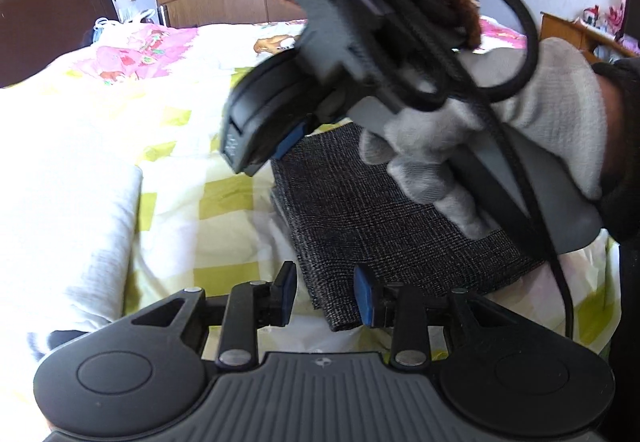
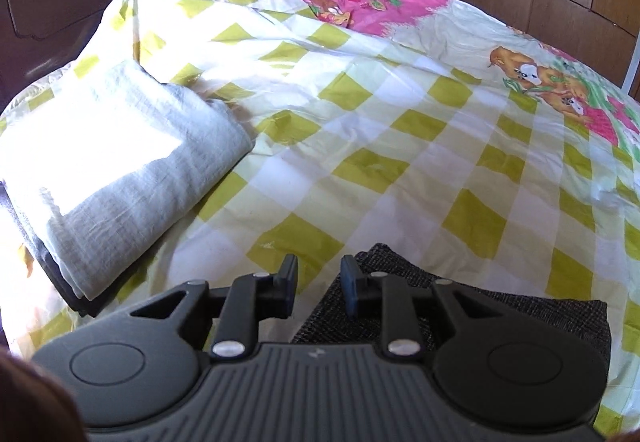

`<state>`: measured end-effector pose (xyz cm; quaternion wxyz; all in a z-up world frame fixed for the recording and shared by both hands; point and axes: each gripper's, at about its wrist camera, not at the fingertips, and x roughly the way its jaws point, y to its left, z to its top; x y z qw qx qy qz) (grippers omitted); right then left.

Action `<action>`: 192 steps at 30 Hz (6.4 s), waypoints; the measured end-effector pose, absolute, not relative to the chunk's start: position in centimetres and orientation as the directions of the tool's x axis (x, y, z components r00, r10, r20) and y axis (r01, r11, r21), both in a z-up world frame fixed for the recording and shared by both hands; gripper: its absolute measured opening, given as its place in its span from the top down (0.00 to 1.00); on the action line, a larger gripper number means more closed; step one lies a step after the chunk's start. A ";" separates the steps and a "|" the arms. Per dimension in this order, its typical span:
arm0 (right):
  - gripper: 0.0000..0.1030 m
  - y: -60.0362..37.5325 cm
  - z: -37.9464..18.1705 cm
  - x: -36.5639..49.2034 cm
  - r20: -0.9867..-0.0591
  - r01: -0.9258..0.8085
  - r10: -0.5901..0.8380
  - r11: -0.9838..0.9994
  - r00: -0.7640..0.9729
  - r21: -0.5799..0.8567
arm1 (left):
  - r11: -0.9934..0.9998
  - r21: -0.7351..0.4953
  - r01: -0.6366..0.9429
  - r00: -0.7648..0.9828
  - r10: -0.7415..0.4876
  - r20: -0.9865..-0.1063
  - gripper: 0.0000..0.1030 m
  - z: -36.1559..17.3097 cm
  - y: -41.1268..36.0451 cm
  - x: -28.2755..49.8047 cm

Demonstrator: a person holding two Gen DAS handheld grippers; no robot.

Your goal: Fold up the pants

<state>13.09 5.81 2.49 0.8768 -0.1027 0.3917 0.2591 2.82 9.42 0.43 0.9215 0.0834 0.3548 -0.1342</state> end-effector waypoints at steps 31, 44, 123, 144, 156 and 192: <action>0.77 -7.4 5.9 10.8 -0.652 -0.345 0.281 0.938 0.705 0.031 | 0.960 0.070 0.270 0.754 -0.166 -0.635 0.56 3.4 4.5 7.9; 0.78 -11.3 1.4 11.3 -0.703 -0.232 0.208 0.971 0.680 0.062 | 0.979 0.022 0.204 0.732 -0.138 -0.667 0.54 -1.5 5.6 12.4; 0.48 -19.0 -3.8 12.8 -0.636 -0.192 0.645 0.750 0.425 0.633 | 0.874 -0.317 0.367 0.553 -0.479 -0.682 0.08 -4.8 9.9 13.9; 0.76 -25.3 1.9 12.0 -0.657 -0.137 0.533 0.821 0.533 0.554 | 0.816 -0.393 0.423 0.573 -0.577 -0.582 0.47 -0.8 3.7 14.0; 0.62 -28.1 -0.5 12.8 -0.694 -0.073 0.453 0.861 0.559 0.503 | 0.863 -0.248 0.439 0.586 -0.485 -0.649 0.40 -1.1 3.0 14.1; 0.82 -25.1 4.0 8.5 -0.643 -0.143 0.328 0.935 0.692 0.324 | 0.885 -0.037 0.463 0.720 -0.400 -0.567 0.41 1.8 0.5 10.3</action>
